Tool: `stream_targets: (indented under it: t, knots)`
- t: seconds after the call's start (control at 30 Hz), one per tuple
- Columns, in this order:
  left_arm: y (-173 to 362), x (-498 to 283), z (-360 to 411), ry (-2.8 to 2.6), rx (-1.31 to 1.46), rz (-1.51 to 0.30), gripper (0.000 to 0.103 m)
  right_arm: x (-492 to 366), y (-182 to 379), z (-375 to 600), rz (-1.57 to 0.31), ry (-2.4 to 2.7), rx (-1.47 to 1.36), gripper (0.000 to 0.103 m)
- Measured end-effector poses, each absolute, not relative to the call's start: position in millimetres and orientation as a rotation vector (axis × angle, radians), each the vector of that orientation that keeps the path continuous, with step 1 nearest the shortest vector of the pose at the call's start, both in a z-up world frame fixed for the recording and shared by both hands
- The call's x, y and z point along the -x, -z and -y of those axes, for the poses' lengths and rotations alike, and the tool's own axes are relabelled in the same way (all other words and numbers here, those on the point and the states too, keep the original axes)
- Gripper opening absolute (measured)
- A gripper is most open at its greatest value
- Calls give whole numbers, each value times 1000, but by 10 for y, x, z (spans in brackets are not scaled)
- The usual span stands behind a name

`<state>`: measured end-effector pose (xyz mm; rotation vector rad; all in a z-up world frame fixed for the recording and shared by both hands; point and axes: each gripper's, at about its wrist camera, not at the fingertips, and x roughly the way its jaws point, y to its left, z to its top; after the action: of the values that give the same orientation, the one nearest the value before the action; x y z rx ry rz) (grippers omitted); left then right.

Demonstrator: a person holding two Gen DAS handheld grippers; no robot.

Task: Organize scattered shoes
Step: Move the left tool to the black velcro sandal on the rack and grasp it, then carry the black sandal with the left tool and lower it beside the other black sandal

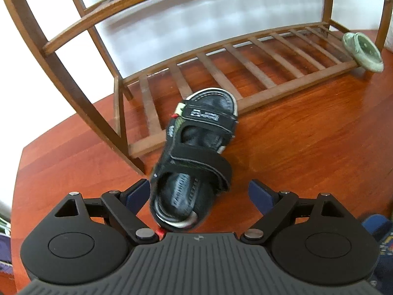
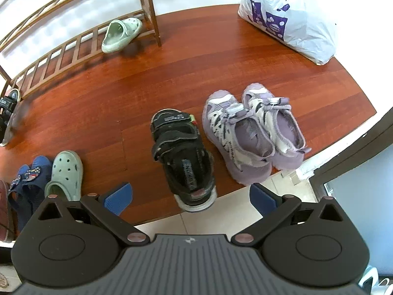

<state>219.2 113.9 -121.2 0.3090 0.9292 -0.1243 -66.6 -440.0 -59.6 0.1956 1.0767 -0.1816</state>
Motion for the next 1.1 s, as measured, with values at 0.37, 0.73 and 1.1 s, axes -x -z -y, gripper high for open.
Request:
stream_targets:
  t: [0.37, 0.73, 1.1]
  knots:
    - [1541, -2542, -1163, 200, -377, -954, 95, 629, 624, 4169, -1099, 193, -208, 102]
    - [1822, -2739, -1191, 207, -390, -1007, 96, 661, 634, 4149, -1105, 213, -219, 102]
    - [1870, -2753, -1189, 178, -411, -978, 80, 716, 623, 4196, -1100, 229, -235, 102]
